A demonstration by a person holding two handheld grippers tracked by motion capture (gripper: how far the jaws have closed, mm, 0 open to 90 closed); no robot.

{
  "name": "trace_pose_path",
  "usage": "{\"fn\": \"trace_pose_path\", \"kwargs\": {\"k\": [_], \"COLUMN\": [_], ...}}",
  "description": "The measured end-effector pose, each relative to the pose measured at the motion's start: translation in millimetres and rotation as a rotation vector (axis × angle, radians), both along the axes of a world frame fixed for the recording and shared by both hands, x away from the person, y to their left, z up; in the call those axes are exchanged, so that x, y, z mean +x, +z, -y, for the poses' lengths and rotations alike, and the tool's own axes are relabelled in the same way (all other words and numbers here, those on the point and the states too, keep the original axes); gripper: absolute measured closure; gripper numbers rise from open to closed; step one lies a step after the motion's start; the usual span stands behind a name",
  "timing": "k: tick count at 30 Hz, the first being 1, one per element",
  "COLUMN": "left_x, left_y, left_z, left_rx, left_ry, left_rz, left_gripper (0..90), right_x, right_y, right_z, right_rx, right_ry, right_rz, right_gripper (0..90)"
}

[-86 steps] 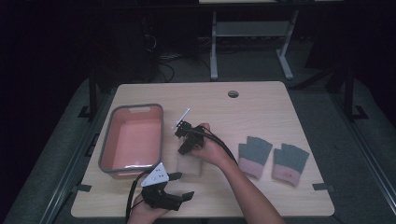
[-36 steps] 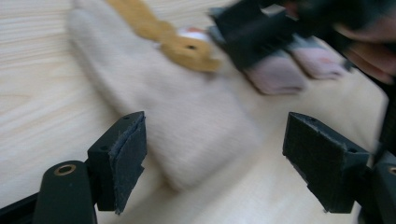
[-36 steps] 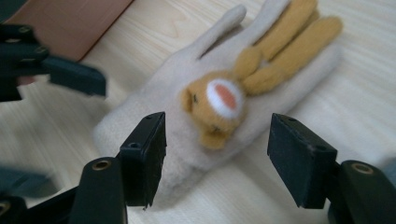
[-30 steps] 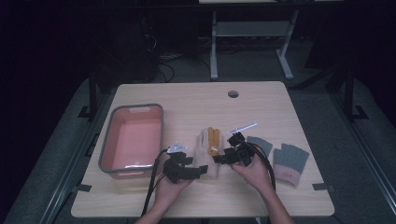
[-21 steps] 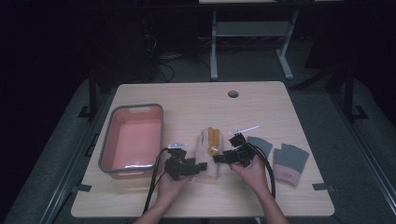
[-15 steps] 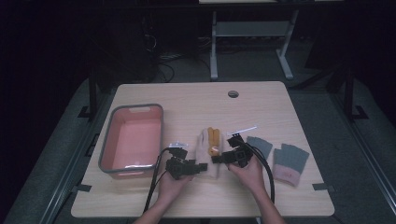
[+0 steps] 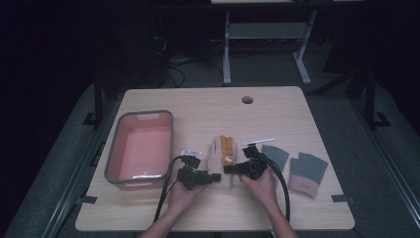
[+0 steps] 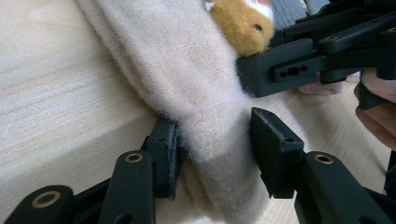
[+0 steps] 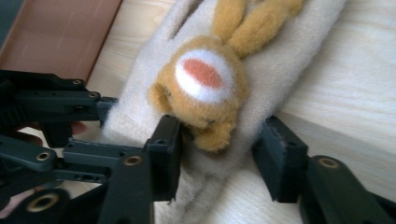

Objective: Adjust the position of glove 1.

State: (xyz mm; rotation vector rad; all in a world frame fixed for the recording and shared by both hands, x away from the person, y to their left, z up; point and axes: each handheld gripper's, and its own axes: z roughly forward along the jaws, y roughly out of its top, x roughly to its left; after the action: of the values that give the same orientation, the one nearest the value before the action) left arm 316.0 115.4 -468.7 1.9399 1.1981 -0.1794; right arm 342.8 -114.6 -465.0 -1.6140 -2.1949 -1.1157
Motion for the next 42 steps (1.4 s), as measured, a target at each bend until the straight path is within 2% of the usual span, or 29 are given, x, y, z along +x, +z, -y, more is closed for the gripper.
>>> {"fn": "trace_pose_path", "kwargs": {"k": [2, 3, 10, 12, 16, 21, 22, 27, 29, 32, 38, 39, 42], "left_x": [1.0, 1.6, 6.1, 6.7, 9.1, 8.3, 8.4, 8.6, 8.1, 8.5, 10.6, 11.0, 12.1], "left_y": [-0.6, -0.8, -1.5, -1.5, -1.9, -1.5, -1.7, -3.9, -3.4, -3.7, -4.6, -5.1, -7.3], "left_z": [0.1, 0.4, 0.9, 1.4, 0.5, 0.8, 0.6, -0.4, -0.3, -0.2, -1.1, -1.4, -3.6], "left_rx": [-0.006, -0.009, -0.021, -0.025, -0.033, -0.028, -0.030, -0.050, -0.042, -0.048, -0.057, -0.067, -0.110], "left_ry": [-0.003, -0.001, -0.011, -0.009, -0.017, -0.014, -0.015, -0.008, -0.012, -0.008, -0.005, -0.001, 0.010], "left_rz": [-0.004, -0.008, -0.032, -0.038, -0.046, -0.043, -0.043, -0.044, -0.040, -0.043, -0.058, -0.065, -0.085], "left_gripper": [56.6, 56.6, 59.8, 61.4, 62.4, 62.9, 62.9, 62.8, 62.7, 62.9, 63.5, 63.6, 64.3], "right_x": [0.3, 0.2, 3.5, 5.0, 5.0, 6.1, 7.6, 8.0, 6.8, 6.2, 6.2, 7.0, 8.7], "right_y": [-1.4, -2.5, -6.5, -7.7, -7.4, -7.1, -6.1, -5.7, -3.9, -4.4, -7.2, -7.7, -8.8], "right_z": [-0.4, -1.6, -3.5, -3.9, -4.5, -2.7, -0.4, 6.2, 6.4, 4.4, -4.6, -4.2, -0.8], "right_rx": [0.007, 0.021, 0.053, 0.067, 0.066, 0.067, 0.063, 0.063, 0.054, 0.053, 0.060, 0.070, 0.105], "right_ry": [0.001, -0.005, -0.005, -0.012, -0.018, -0.010, -0.010, -0.017, -0.025, -0.029, -0.044, -0.040, -0.034], "right_rz": [0.003, -0.007, -0.037, -0.058, -0.055, -0.059, -0.065, -0.075, -0.075, -0.066, -0.064, -0.078, -0.083], "right_gripper": [56.7, 60.4, 70.2, 74.3, 78.2, 78.1, 73.9, 67.0, 64.4, 65.3, 75.1, 77.0, 80.8]}}
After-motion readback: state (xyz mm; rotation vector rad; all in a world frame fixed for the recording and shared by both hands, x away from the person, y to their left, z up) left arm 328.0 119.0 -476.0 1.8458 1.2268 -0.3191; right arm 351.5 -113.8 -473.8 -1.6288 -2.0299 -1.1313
